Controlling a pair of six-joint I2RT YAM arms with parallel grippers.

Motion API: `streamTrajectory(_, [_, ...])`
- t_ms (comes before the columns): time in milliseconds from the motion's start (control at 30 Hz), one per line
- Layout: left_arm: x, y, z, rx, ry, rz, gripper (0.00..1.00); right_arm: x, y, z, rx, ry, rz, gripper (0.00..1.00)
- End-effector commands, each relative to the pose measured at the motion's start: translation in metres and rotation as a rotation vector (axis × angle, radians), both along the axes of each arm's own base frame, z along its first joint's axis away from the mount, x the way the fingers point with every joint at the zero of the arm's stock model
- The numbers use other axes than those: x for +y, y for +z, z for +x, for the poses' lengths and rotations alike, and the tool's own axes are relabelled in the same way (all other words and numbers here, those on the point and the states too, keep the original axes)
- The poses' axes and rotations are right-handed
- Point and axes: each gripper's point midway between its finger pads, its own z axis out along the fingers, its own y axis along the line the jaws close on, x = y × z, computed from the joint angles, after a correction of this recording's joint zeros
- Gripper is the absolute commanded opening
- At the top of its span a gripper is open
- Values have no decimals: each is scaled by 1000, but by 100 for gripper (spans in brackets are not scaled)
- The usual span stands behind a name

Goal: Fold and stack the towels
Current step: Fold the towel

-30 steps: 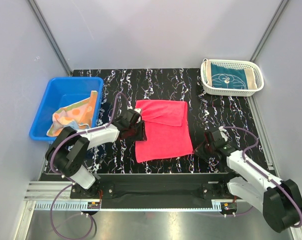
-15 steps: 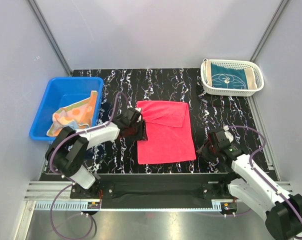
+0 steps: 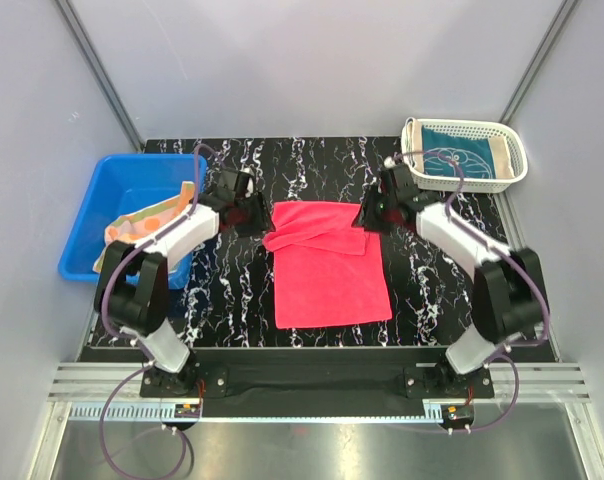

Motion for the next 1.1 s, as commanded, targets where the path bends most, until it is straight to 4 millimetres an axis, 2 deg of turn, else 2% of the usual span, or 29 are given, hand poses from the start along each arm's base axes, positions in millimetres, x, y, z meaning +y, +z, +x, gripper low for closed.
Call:
streamTrajectory(0, [1,-7,2,59,-29,-46,48,8,6,31,-55,231,13,46])
streamTrajectory(33, [-2,-6,2,63,-39,-66,47,11,-4,34,-21,256,38,46])
streamTrajectory(67, [-4,-10,2,75,-44,-68,47,11,-1,43,-22,257,54,46])
streamTrajectory(100, [-6,-12,1,86,-52,-76,47,4,-3,49,-14,251,60,46])
streamTrajectory(133, [-8,-13,-2,97,-55,-88,47,4,-16,50,29,263,76,46])
streamTrajectory(200, [-6,-22,-6,114,-47,-86,48,-2,-19,60,35,272,86,46])
streamTrajectory(233, [-5,-25,-8,120,-40,-82,49,0,-28,59,67,289,100,46])
streamTrajectory(267, [-4,-32,-11,127,-37,-82,50,1,-27,63,62,300,105,46])
streamTrajectory(333, [-2,-38,-11,137,-27,-75,50,-2,-39,64,96,309,94,44])
streamTrajectory(367, [-2,-43,-11,147,-28,-71,50,-1,-40,66,94,314,91,43])
streamTrajectory(600, [-7,-42,-8,147,-23,-96,48,-8,-58,61,145,281,66,41])
streamTrajectory(833, [-3,-43,-18,164,-3,-91,48,-13,-70,53,167,277,42,41])
streamTrajectory(1067, [-5,-43,-23,142,-2,-119,52,-13,-77,50,175,285,41,40])
